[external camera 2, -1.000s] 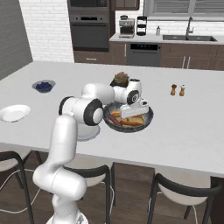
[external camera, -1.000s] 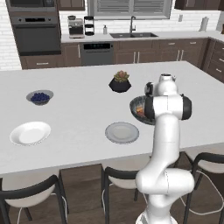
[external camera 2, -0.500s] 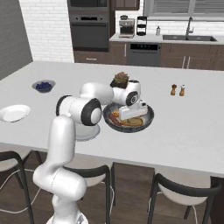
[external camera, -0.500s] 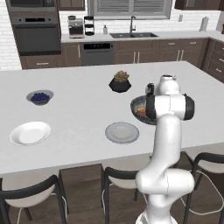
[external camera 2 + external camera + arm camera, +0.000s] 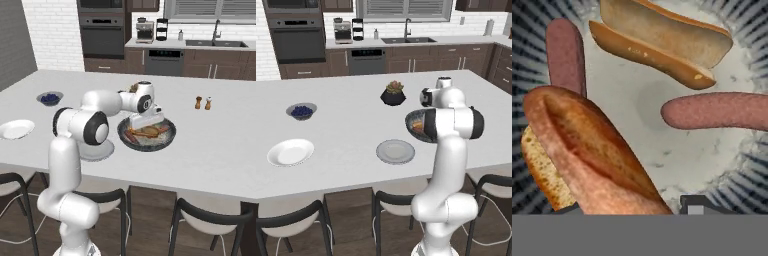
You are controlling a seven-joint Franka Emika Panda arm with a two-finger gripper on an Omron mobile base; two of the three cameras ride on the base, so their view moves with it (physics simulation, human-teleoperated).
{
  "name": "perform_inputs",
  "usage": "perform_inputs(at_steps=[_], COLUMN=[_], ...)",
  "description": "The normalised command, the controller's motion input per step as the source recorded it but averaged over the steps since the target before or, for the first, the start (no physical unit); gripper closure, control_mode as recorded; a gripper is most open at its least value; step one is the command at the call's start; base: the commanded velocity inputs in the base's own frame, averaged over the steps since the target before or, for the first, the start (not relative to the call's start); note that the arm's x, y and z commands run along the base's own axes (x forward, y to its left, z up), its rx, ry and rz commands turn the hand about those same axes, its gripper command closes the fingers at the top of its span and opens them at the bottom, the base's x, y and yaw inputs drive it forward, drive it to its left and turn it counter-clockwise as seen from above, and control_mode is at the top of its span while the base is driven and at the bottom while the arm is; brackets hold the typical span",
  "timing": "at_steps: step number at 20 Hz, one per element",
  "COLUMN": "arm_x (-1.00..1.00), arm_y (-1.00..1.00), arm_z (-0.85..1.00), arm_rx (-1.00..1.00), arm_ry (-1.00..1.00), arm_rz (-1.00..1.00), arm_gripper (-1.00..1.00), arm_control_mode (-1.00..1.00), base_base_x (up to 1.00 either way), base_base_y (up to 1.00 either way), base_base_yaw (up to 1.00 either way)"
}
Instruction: Place one bun and one sausage from the bowl on each plate.
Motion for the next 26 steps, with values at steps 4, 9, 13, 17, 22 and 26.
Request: perform_inputs(at_steps=[4, 9, 13, 17, 22, 26], arm_x=[-0.55, -0.97, -0.92, -0.72, -0.26, 0.09], arm_y=[1.00, 1.00, 1.00, 1.00, 1.00, 1.00], arm_z=[0.34, 0.53, 0.21, 0.00, 0.16, -0.01], arm_rx=[-0.01, 0.01, 0.14, 0.25, 0.06, -0.08], arm_ry=[-0.08, -0.23, -0.18, -0.13, -0.07, 0.14], arm_rz=[-0.10, -0.14, -0.29, -0.33, -0.30, -0.33], arm_gripper=[1.00, 1.00, 1.00, 1.00, 1.00, 1.00], arm_control_mode=[-1.00, -1.00, -1.00, -1.00, -1.00, -1.00], base_base_x=[0.00, 0.00, 0.00, 0.00, 0.00, 0.00], base_base_y=[0.00, 0.00, 0.00, 0.00, 0.00, 0.00], base_base_yaw=[0.00, 0.00, 0.00, 0.00, 0.00, 0.00])
